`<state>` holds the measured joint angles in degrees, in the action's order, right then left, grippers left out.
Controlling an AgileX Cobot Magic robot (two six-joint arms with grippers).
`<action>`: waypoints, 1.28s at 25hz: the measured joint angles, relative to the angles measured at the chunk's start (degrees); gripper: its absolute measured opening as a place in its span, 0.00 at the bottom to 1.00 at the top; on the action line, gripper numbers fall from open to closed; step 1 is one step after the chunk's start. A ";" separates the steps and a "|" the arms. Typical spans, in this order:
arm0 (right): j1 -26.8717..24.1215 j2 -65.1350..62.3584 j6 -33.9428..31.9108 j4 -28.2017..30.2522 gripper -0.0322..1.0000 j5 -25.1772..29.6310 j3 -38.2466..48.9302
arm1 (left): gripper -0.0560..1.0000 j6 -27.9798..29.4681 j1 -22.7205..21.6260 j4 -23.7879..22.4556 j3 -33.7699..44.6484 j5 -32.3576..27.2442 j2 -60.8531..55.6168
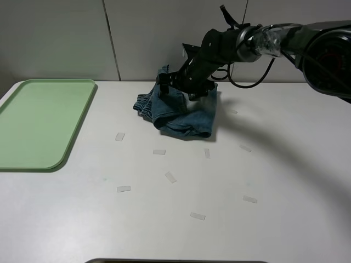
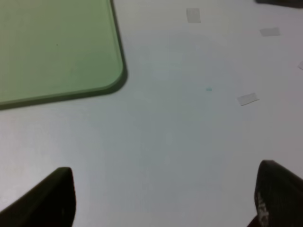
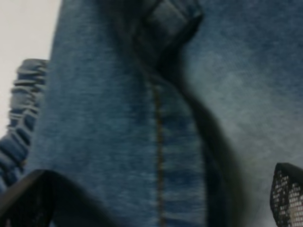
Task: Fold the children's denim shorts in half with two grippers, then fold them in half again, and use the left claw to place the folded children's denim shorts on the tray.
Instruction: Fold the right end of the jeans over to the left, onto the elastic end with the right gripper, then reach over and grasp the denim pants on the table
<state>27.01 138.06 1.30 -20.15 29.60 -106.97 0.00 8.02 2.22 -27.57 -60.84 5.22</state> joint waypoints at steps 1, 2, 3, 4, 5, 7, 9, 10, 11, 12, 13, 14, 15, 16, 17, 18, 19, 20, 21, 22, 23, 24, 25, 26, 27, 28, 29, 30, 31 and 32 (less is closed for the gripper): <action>0.26 0.00 0.17 -0.38 0.70 -0.13 0.00 | 0.77 0.00 0.00 0.00 0.00 0.00 0.00; 0.56 0.00 0.28 -0.56 0.70 -0.34 0.00 | 0.77 0.00 0.00 0.00 0.00 0.00 0.00; 1.03 0.00 0.28 -0.78 0.70 -0.46 -0.08 | 0.77 0.00 0.00 0.00 0.00 0.00 0.00; 1.64 0.00 0.28 -1.08 0.70 -0.46 -0.23 | 0.77 0.00 0.00 0.00 0.00 0.00 0.00; 2.40 0.00 0.50 -1.46 0.70 -0.46 -0.60 | 0.77 0.00 0.00 0.00 0.00 0.00 0.00; 4.02 0.00 1.38 -2.32 0.70 -0.69 -1.60 | 0.77 0.00 0.00 0.00 0.00 0.00 0.00; 5.84 0.00 2.60 -3.06 0.70 -1.56 -3.17 | 0.77 0.00 0.00 0.00 0.00 0.00 0.00; 6.86 0.00 3.09 -3.13 0.70 -1.94 -4.07 | 0.77 0.00 0.00 0.00 0.00 0.00 0.00; 7.82 0.00 3.59 -3.13 0.70 -2.09 -4.89 | 0.77 0.00 0.00 0.00 0.00 0.00 0.00; 8.70 0.00 4.10 -2.99 0.70 -2.34 -5.91 | 0.77 0.00 0.00 0.00 0.00 0.00 0.00; 9.35 0.00 4.33 -2.62 0.70 -2.53 -6.95 | 0.77 0.00 0.00 0.00 0.00 0.00 0.00; 10.00 0.00 4.46 -2.15 0.70 -2.78 -7.70 | 0.77 0.00 0.00 0.00 0.00 0.00 0.00; 10.50 0.00 4.52 -1.84 0.70 -2.84 -8.42 | 0.77 0.00 0.00 0.00 0.00 0.00 0.00; 10.78 -0.06 4.54 -1.58 0.70 -3.01 -8.79 | 0.77 0.00 0.00 0.00 0.00 0.00 0.00; 11.01 -0.06 4.54 -1.53 0.70 -3.01 -8.95 | 0.77 0.00 0.00 0.00 0.00 0.00 0.00; 11.18 -0.06 4.54 -1.47 0.70 -2.85 -9.02 | 0.77 0.00 0.00 0.00 0.00 0.00 0.00; 11.24 -0.06 4.54 -1.30 0.70 -2.62 -9.02 | 0.77 0.00 0.00 0.00 0.00 0.00 0.00; 11.31 -0.06 4.54 -1.09 0.70 -2.14 -9.02 | 0.77 0.00 0.00 0.00 0.00 0.00 0.00; 11.37 -0.06 4.54 -0.83 0.70 -1.53 -9.02 | 0.77 0.00 0.00 0.00 0.00 0.00 0.00; 11.42 -0.06 4.54 -0.58 0.70 -1.09 -9.02 | 0.77 0.00 0.00 0.00 0.00 0.00 0.00; 11.42 -0.06 4.59 -0.31 0.70 -0.63 -9.02 | 0.77 0.00 0.00 0.00 0.00 0.00 0.00; 11.42 -0.06 4.59 0.01 0.70 -0.03 -9.02 | 0.77 0.00 0.00 0.00 0.00 0.00 0.00; 11.42 -0.06 4.59 0.24 0.70 0.63 -9.02 | 0.77 0.00 0.00 0.00 0.00 0.00 0.00; 11.42 -0.06 4.59 0.37 0.70 1.24 -9.02 | 0.77 0.00 0.00 0.00 0.00 0.00 0.00; 11.42 -0.06 4.59 0.48 0.70 2.09 -9.02 | 0.77 0.00 0.00 0.00 0.00 0.00 0.00; 11.42 -0.06 4.59 0.76 0.70 3.08 -9.02 | 0.77 0.00 0.00 0.00 0.00 0.00 0.00; 11.42 -0.12 4.59 1.34 0.70 4.08 -9.02 | 0.77 0.00 0.00 0.00 0.00 0.00 0.00; 11.42 -0.18 4.59 2.12 0.70 5.64 -9.02 | 0.77 0.00 0.00 0.00 0.00 0.00 0.00; 11.42 -0.55 4.59 3.05 0.70 7.28 -9.02 | 0.77 0.00 0.00 0.00 0.00 0.00 0.00; 11.42 -1.10 4.59 4.28 0.70 8.73 -8.76 | 0.77 0.00 0.00 0.00 0.00 0.00 0.00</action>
<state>38.43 136.96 5.89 -15.87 38.33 -115.73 0.00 8.02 2.22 -27.57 -60.84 5.22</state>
